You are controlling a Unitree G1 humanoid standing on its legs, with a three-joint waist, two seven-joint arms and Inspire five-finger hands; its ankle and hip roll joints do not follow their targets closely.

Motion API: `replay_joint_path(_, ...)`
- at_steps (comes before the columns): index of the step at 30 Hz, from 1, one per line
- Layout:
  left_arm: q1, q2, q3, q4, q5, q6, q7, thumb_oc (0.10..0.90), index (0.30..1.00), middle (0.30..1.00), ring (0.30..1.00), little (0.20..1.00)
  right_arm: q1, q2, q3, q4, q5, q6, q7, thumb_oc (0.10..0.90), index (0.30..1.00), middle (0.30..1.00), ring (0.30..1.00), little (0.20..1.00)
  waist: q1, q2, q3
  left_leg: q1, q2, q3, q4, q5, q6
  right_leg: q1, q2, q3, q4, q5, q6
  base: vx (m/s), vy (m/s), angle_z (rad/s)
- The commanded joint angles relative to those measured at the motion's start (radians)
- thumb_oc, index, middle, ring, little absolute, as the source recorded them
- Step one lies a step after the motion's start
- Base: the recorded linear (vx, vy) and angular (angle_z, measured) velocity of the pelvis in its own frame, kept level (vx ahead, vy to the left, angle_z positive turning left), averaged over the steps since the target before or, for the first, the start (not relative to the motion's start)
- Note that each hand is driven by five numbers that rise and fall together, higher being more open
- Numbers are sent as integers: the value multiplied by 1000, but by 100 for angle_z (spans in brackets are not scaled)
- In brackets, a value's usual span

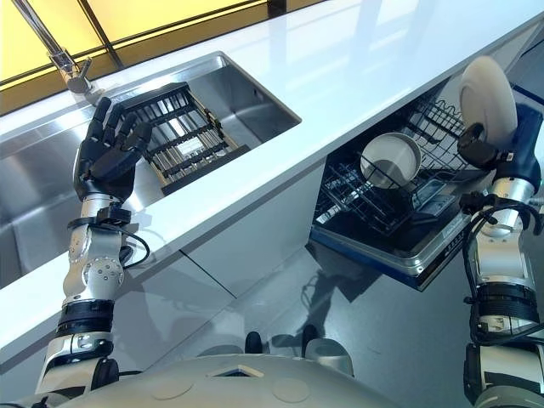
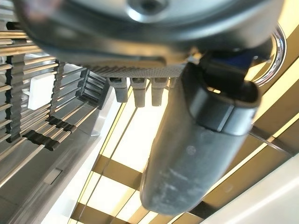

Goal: Pick up plates and place into dishwasher.

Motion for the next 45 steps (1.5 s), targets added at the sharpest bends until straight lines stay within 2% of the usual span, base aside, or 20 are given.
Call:
replay_joint_path(1, -41, 73, 17, 22, -19, -93, -31, 800, 900, 900, 900, 900, -91, -82, -15, -8, 34, -50, 52, 100, 300, 300, 300, 200, 21, 6, -111, 10, -2, 4, 5, -85, -3, 11, 58, -55, 42, -110, 13, 0, 0, 0)
replay_joint_path(4, -39, 75, 20, 23, -14, -94, -34, 800, 900, 900, 900, 900, -64, -72, 7, 17, 12, -12, 117, 100, 300, 300, 300, 200, 18, 7, -109, 12, 0, 6, 5, -83, -6, 15, 59, -61, 44, -112, 11, 0, 0, 0)
replay_joint_path(11, -36, 75, 13, 16, -7, -88, -28, 800, 900, 900, 900, 900, -48, -45, 62, 22, 29, 17, 234, 100, 300, 300, 300, 200, 19, 10, -103, 14, 4, 12, 5, -79, -9, 20, 58, -75, 40, -110, 11, 7, -11, -3)
replay_joint_path(19, -36, 66, -7, 20, 5, -68, -27, 800, 900, 900, 900, 900, -79, -45, 138, 31, 31, 14, 380, 100, 300, 300, 300, 200, 27, 9, -103, 15, 5, 13, 5, -76, -12, 28, 54, -89, 32, -107, 15, 8, -2, 0)
replay_joint_path(23, -40, 59, -19, 27, 6, -60, -33, 800, 900, 900, 900, 900, -106, -39, 179, 40, 69, 43, 428, 100, 300, 300, 300, 200, 34, 7, -103, 16, 5, 12, 5, -74, -12, 33, 50, -98, 30, -105, 16, 17, -1, 1)
replay_joint_path(32, -46, 56, -49, 45, 6, -47, -37, 800, 900, 900, 900, 900, -125, 11, 222, 149, 103, 163, 362, 100, 300, 300, 300, 200, 48, 11, -107, 18, 4, 9, 5, -74, -12, 36, 44, -111, 30, -102, 18, 7, -1, 0)
replay_joint_path(35, -53, 53, -64, 66, 1, -58, -41, 800, 900, 900, 900, 900, -147, 37, 246, 204, 70, 204, 305, 100, 300, 300, 300, 200, 54, 15, -106, 20, 2, 9, 5, -74, -13, 37, 43, -114, 29, -100, 18, 0, 0, 0)
replay_joint_path(40, -66, 46, -93, 77, -4, -59, -34, 800, 900, 900, 900, 900, -190, 61, 280, 280, 9, 226, 231, 100, 300, 300, 300, 200, 65, 24, -104, 23, 2, 6, 5, -72, -14, 40, 42, -123, 32, -101, 16, 0, 0, 0)
replay_joint_path(41, -68, 44, -96, 76, -2, -56, -34, 800, 900, 900, 900, 900, -197, 66, 285, 290, 3, 234, 222, 119, 316, 316, 316, 219, 67, 26, -104, 24, 1, 4, 5, -72, -14, 40, 41, -124, 33, -101, 16, 0, 0, 0)
replay_joint_path(42, -70, 42, -99, 78, -1, -55, -35, 800, 900, 900, 900, 900, -204, 71, 288, 296, 5, 243, 213, 515, 655, 655, 655, 615, 69, 27, -104, 24, 1, 3, 5, -72, -14, 41, 41, -125, 33, -101, 16, 11, 17, 8)
replay_joint_path(43, -74, 42, -103, 80, 0, -53, -33, 800, 900, 900, 900, 900, -211, 76, 291, 300, 18, 254, 201, 800, 900, 900, 900, 900, 70, 28, -103, 24, 1, 2, 5, -72, -14, 41, 40, -127, 34, -101, 16, 5, 16, 12)
replay_joint_path(45, -76, 39, -107, 75, 4, -45, -31, 800, 900, 900, 900, 900, -218, 82, 288, 295, 40, 249, 175, 800, 900, 900, 900, 900, 73, 31, -101, 25, 1, 0, 5, -71, -14, 41, 38, -129, 38, -102, 16, 0, 9, 4)
